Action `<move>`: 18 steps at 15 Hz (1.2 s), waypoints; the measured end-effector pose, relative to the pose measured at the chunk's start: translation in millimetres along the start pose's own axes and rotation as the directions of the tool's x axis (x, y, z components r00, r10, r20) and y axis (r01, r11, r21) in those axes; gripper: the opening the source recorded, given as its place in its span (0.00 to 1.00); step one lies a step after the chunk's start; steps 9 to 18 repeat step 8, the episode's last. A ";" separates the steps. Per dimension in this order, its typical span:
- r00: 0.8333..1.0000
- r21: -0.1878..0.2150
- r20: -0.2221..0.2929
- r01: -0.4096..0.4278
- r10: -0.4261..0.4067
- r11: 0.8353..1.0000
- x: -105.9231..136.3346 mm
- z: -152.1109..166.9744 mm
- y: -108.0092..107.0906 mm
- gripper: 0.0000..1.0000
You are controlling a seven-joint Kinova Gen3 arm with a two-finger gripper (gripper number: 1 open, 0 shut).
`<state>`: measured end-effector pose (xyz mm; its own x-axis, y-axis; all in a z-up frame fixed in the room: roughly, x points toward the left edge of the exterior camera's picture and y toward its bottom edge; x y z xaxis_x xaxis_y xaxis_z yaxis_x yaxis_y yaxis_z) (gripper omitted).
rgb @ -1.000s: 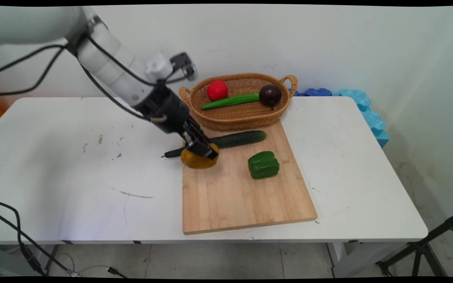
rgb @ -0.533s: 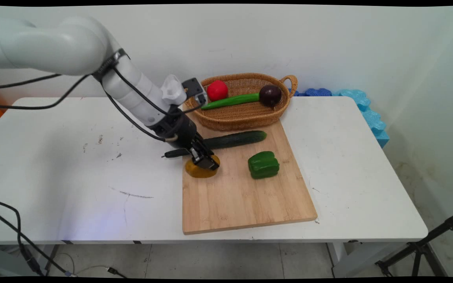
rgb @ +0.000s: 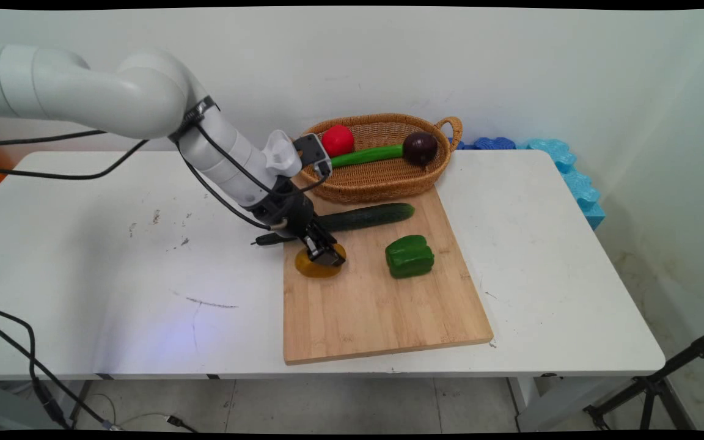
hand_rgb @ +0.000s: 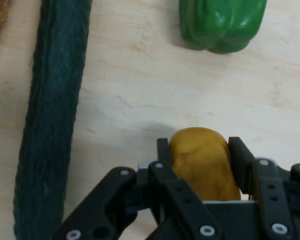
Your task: Place the picked object on the cutting board
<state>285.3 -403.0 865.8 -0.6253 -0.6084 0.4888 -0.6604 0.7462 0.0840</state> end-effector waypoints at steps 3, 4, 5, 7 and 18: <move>1.000 0.006 -0.007 -0.002 0.002 1.000 1.0 6.8 0.3 0.00; 1.000 0.006 -0.009 -0.002 0.002 1.000 1.3 7.9 0.5 1.00; 1.000 0.006 -0.012 -0.002 0.003 1.000 1.8 9.3 0.7 1.00; 1.000 0.006 -0.017 0.000 0.000 1.000 2.7 11.2 1.0 1.00; 1.000 0.006 -0.020 0.003 -0.003 1.000 3.3 12.3 1.1 1.00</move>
